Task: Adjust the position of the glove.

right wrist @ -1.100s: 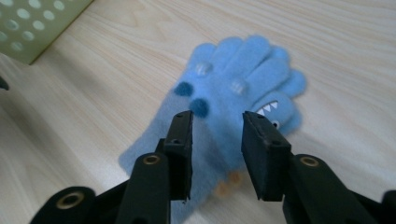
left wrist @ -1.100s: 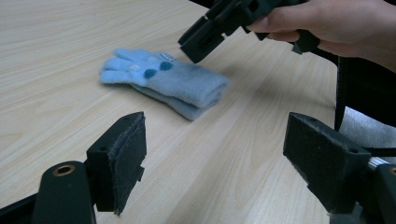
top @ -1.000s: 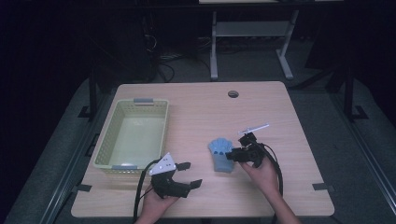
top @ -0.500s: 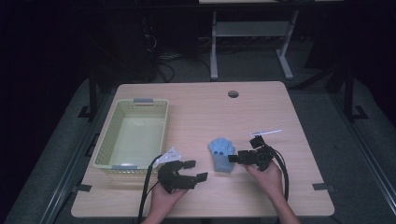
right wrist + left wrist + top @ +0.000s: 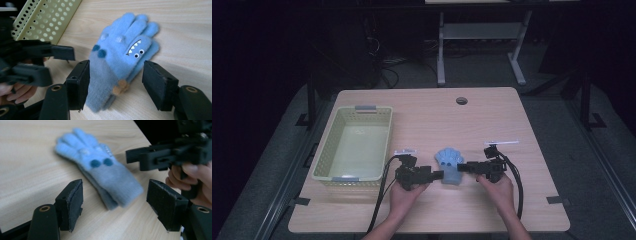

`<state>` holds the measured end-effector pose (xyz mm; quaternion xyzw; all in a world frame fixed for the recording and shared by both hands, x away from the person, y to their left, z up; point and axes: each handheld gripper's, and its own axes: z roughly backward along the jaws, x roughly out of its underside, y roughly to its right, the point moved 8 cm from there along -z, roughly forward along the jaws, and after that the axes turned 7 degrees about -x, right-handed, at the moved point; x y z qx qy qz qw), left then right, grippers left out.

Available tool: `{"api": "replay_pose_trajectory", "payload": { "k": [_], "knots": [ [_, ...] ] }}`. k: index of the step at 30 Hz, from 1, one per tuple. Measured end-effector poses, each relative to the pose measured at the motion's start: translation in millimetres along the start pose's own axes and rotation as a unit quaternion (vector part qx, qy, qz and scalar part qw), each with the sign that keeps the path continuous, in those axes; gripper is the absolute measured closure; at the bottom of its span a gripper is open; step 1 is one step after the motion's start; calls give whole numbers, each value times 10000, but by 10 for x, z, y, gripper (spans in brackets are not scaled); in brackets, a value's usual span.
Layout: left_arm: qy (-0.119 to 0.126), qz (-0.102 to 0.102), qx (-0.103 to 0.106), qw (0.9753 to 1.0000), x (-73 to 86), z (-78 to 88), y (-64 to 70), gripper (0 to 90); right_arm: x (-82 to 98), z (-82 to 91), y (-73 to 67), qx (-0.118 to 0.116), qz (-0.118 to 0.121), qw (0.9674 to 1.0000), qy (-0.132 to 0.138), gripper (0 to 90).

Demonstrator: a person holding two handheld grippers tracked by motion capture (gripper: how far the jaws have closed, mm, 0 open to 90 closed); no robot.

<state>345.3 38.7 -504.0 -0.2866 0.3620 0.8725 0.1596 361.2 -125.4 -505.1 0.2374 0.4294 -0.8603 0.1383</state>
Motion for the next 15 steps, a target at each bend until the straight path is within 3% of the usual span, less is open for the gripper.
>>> {"api": "replay_pose_trajectory", "payload": {
  "k": [6,15],
  "knots": [
    [-132,359,100,9992,-18,-111,13,313,52,-38,49,-63,-104,9999,-86,389],
    [-309,513,161,9981,-3,-211,44,319,81,-45,42,-128,-158,9997,-127,390]
  ]
}}
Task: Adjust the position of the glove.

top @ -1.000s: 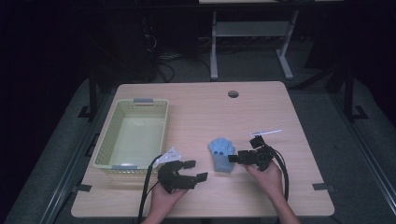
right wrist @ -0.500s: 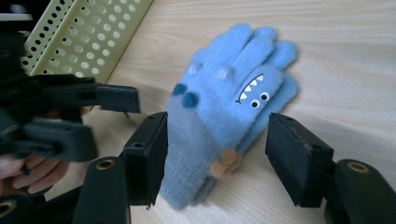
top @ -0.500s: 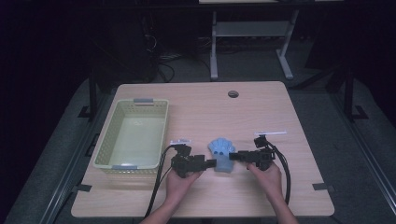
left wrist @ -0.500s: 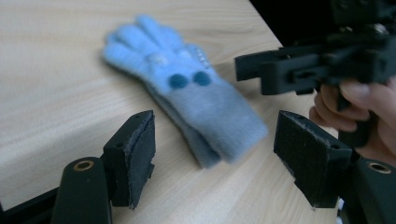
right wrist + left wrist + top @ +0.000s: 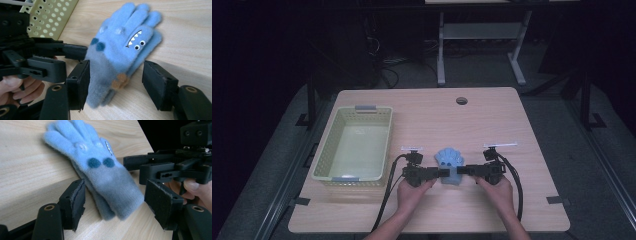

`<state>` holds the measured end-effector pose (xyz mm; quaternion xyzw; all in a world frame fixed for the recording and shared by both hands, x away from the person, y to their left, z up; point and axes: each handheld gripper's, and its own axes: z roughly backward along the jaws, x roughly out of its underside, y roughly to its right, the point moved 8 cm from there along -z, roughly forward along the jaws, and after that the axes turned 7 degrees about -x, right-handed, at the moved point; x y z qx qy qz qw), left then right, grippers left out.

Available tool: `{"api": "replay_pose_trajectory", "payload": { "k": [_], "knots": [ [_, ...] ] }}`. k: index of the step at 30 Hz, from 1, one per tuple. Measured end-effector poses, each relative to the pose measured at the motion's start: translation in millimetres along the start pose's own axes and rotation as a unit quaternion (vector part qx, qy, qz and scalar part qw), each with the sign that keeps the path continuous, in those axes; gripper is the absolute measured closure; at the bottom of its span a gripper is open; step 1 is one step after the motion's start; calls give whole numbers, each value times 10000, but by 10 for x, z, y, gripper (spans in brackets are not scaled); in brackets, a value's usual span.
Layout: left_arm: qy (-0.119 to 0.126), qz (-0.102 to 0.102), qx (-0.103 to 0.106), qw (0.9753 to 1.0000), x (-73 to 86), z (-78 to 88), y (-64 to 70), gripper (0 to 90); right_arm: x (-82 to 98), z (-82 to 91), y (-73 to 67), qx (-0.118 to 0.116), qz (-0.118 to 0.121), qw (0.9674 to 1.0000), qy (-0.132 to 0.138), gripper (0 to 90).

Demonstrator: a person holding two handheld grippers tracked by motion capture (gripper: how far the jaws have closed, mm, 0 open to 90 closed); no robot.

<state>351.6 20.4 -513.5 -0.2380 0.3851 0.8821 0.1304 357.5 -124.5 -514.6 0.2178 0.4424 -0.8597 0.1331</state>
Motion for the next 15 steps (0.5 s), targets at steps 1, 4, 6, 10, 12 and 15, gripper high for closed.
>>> {"api": "replay_pose_trajectory", "payload": {
  "k": [1,4,6,10,12,15],
  "knots": [
    [-3,16,-11,10000,2,-13,-5,320,5,-4,-7,-21,2,10000,3,393],
    [-61,41,-26,10000,11,-23,-21,328,15,-4,-12,-51,-6,10000,11,399],
    [-98,101,-29,9999,20,-41,-27,342,32,-13,-3,-41,-20,10000,-28,402],
    [-183,123,69,9997,40,-66,-21,395,39,-28,5,-35,-28,10000,-46,405],
    [-177,114,55,9998,41,-72,-21,414,45,-28,4,-26,-33,10000,-66,406],
    [-165,183,69,9997,32,-74,-31,428,60,-33,23,-40,-64,9999,-80,411]
  ]
}}
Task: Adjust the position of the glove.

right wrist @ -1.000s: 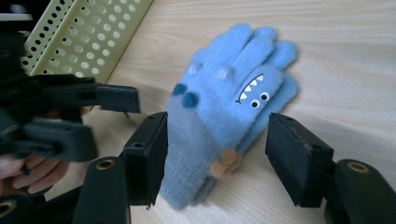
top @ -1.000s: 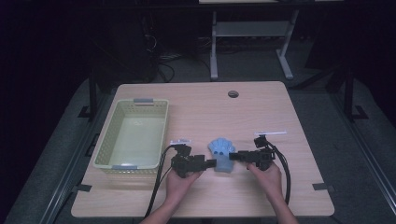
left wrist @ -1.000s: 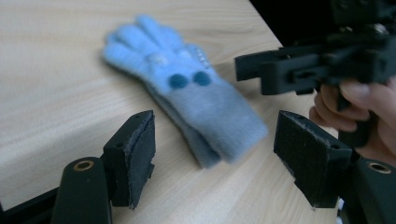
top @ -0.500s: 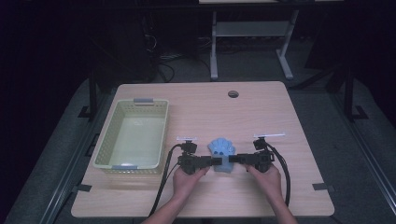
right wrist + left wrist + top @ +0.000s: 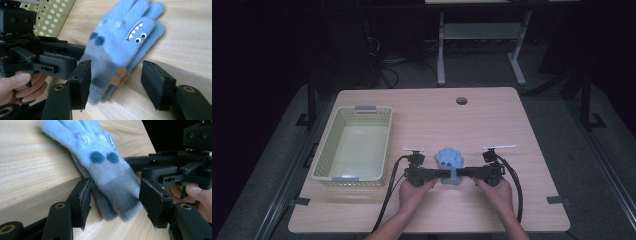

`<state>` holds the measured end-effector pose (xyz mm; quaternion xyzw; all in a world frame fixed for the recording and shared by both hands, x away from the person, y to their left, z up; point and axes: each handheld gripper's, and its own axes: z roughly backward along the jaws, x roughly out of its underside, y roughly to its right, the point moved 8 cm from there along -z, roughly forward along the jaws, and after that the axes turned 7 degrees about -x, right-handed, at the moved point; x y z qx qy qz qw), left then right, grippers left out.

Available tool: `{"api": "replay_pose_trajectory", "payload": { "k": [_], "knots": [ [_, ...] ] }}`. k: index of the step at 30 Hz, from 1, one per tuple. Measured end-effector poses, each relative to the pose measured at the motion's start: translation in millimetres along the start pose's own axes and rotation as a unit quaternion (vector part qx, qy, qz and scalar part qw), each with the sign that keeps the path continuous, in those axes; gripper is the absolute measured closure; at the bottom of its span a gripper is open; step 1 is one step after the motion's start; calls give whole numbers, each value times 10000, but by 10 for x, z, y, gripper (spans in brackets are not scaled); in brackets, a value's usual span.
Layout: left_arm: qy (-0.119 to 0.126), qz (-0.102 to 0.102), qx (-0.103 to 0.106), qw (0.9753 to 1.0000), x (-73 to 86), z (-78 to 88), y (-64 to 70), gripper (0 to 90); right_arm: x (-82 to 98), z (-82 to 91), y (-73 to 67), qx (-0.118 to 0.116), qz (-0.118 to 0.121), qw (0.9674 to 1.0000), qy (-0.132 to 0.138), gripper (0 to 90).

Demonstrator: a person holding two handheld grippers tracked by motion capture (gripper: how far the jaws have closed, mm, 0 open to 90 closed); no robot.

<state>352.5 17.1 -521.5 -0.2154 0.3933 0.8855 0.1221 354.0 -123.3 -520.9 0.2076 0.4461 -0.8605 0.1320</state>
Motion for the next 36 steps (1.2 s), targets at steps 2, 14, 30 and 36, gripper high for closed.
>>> {"api": "replay_pose_trajectory", "payload": {
  "k": [2,14,30,36],
  "knots": [
    [-12,-12,1,10000,1,1,-5,433,5,-3,3,-20,-15,10000,0,411],
    [15,16,54,10000,-5,-13,-9,458,22,-49,-15,-125,-79,9999,7,464],
    [40,48,174,9998,34,-56,-1,556,51,-111,-53,-268,-124,9996,28,522],
    [41,89,232,9997,47,-68,-6,601,60,-136,-61,-311,-137,9994,32,547]
  ]
}}
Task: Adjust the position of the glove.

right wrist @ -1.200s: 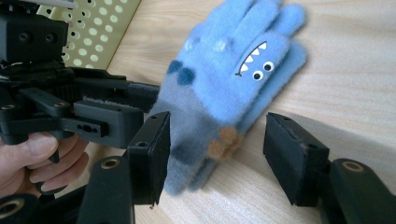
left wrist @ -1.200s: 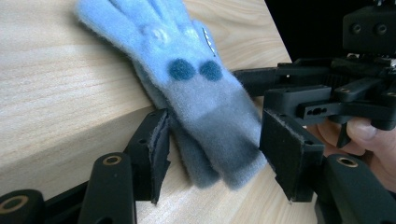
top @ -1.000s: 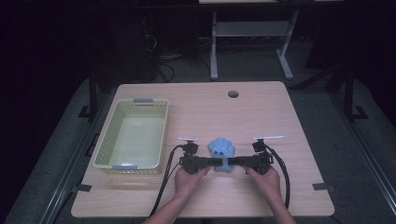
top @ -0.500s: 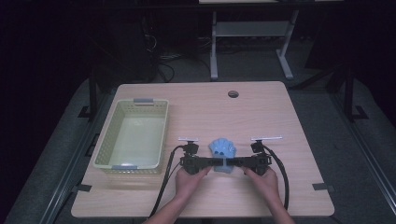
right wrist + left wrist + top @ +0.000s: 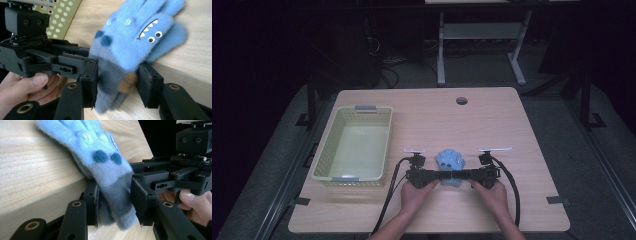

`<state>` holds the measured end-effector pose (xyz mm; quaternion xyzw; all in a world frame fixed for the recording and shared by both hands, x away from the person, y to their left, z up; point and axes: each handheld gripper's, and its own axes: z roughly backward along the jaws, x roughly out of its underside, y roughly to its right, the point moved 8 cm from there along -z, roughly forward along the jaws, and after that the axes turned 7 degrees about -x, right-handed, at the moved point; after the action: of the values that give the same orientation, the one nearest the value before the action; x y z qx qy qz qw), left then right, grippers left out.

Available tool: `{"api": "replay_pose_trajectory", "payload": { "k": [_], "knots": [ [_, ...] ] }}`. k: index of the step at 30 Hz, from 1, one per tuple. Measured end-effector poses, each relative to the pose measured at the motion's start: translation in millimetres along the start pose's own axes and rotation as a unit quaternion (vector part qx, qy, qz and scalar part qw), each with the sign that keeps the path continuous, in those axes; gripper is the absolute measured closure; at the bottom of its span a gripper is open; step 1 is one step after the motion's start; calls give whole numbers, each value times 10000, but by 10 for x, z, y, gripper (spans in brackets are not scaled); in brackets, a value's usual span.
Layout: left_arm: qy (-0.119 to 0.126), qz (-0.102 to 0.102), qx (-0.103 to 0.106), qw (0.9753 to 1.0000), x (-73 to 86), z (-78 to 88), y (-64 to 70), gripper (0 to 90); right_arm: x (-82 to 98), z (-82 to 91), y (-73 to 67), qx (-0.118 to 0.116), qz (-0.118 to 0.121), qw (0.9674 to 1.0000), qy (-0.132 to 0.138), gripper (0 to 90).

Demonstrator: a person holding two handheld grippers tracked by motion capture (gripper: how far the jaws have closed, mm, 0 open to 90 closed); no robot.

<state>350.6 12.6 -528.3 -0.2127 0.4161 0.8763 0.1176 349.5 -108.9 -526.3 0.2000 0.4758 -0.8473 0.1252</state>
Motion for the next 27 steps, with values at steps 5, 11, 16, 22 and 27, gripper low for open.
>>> {"api": "replay_pose_trajectory", "payload": {
  "k": [5,11,16,22,27],
  "knots": [
    [-5,41,35,10000,-4,-10,-11,624,10,-21,-3,-46,-36,10000,13,587],
    [-13,73,85,9999,-15,-25,-22,647,16,-31,2,-110,-59,9999,-8,636],
    [-17,90,124,9999,-15,-28,-24,657,13,-29,-8,-69,-40,10000,10,657],
    [7,64,151,9999,-19,-15,-5,663,7,-14,-48,4,71,10000,19,672],
    [5,36,187,9998,-20,2,9,665,3,-7,-70,17,111,9999,53,678]
  ]
}}
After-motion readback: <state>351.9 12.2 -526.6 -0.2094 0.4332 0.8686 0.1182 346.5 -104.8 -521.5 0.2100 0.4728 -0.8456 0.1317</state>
